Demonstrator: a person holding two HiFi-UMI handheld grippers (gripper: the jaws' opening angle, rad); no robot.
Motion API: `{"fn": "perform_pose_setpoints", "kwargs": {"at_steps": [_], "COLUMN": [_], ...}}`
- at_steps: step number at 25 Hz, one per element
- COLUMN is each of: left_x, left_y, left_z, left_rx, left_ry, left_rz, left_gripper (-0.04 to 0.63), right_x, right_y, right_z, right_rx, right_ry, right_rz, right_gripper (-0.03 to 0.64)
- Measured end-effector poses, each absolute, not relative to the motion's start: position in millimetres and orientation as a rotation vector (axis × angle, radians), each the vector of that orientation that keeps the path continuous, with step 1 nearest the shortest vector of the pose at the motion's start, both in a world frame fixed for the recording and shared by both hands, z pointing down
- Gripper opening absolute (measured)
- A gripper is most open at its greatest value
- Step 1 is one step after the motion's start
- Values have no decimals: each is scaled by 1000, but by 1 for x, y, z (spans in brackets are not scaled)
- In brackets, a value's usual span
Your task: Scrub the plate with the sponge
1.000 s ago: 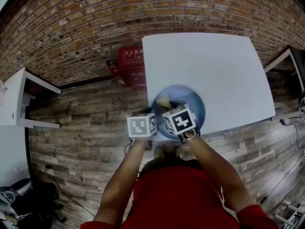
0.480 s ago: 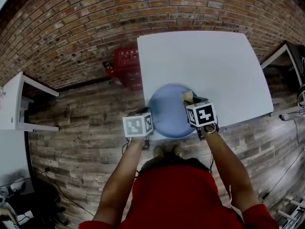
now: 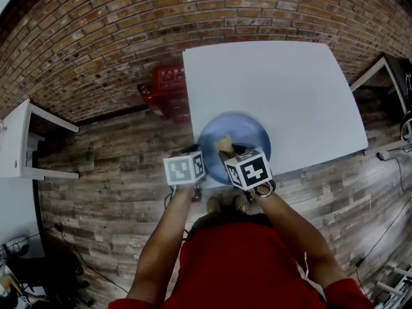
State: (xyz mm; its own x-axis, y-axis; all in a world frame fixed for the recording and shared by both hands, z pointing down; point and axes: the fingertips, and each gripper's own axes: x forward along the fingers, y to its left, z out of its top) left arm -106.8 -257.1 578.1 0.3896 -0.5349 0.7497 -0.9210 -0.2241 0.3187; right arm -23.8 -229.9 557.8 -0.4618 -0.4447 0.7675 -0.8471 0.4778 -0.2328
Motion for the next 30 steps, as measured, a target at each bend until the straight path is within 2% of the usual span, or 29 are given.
{"fn": "perform_pose_setpoints", "kwargs": {"at_steps": [4,8,23,27,30], "left_x": [-106,-106,-107,-106,-107], "left_y": [-257,-257,-257,-257,-257], "left_z": [578,578,580,579,580], "left_rx": [1891,1889,1894,1892,1891], "left_ry": [-1254,-1256,-1259,-1262,-1265], "left_rz": [642,645,651,649,646], "left_gripper": [37,37,37,37,37], "right_x": [-56,-58,81,83,55], "right_y": [-216,-215,-232,-228,-220], "right_z": [569,573,573,571,564], "right_rx": [975,961,1214,1222,1167], "right_ry": [-2104,-2090,-1879,-1880,-1946], "right_rz": [823,801,790,801,801], "right_gripper": [153,153,153,153,153]}}
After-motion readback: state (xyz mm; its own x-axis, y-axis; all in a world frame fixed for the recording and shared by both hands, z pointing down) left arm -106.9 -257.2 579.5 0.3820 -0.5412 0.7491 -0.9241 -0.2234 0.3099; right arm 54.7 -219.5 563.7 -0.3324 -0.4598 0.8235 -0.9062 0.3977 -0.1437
